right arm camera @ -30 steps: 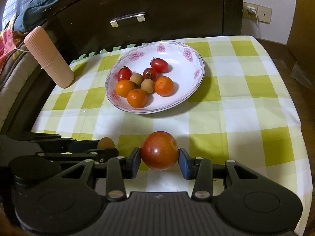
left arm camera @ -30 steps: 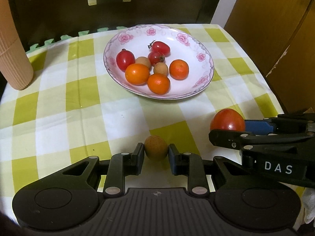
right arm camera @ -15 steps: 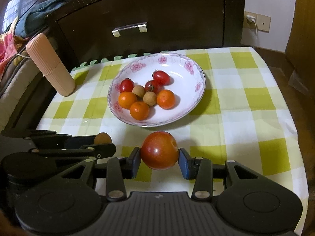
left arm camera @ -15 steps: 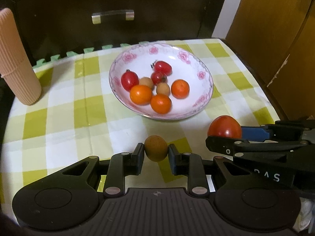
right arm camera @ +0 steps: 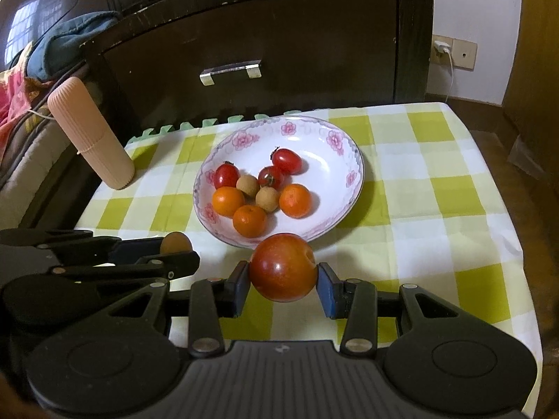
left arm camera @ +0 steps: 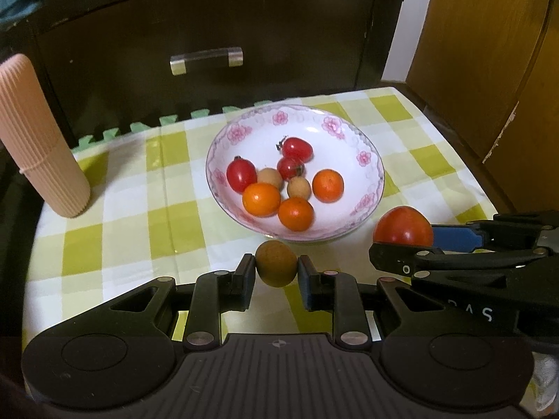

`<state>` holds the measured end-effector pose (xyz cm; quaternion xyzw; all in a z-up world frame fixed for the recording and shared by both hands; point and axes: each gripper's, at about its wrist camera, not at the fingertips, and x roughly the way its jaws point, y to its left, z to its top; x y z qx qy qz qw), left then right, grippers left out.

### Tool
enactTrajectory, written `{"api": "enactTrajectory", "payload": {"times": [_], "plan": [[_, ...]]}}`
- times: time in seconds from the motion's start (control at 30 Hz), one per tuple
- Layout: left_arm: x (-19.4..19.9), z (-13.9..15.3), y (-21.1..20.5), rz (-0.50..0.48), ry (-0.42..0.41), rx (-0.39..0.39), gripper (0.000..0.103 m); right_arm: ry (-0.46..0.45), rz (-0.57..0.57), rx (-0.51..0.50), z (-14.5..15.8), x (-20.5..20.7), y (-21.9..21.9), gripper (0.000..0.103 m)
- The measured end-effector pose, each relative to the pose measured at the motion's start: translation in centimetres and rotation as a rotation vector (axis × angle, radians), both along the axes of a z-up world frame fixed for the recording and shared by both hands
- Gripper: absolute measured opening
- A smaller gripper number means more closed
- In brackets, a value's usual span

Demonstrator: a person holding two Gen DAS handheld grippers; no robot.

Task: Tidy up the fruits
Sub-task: 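Carry the large tomato and the longan over the white flowered plate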

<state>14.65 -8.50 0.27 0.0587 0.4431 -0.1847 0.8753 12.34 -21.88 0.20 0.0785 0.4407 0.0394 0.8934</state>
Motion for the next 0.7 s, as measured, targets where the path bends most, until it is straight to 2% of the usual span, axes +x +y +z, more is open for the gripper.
{"api": "enactTrajectory", "payload": {"times": [0.7], "plan": [[2.5,1.6,-0.7,0.014,-0.072,0.017,0.032,-0.051,-0.03,0.025,1.3,2.8,-0.8,0.04]]}}
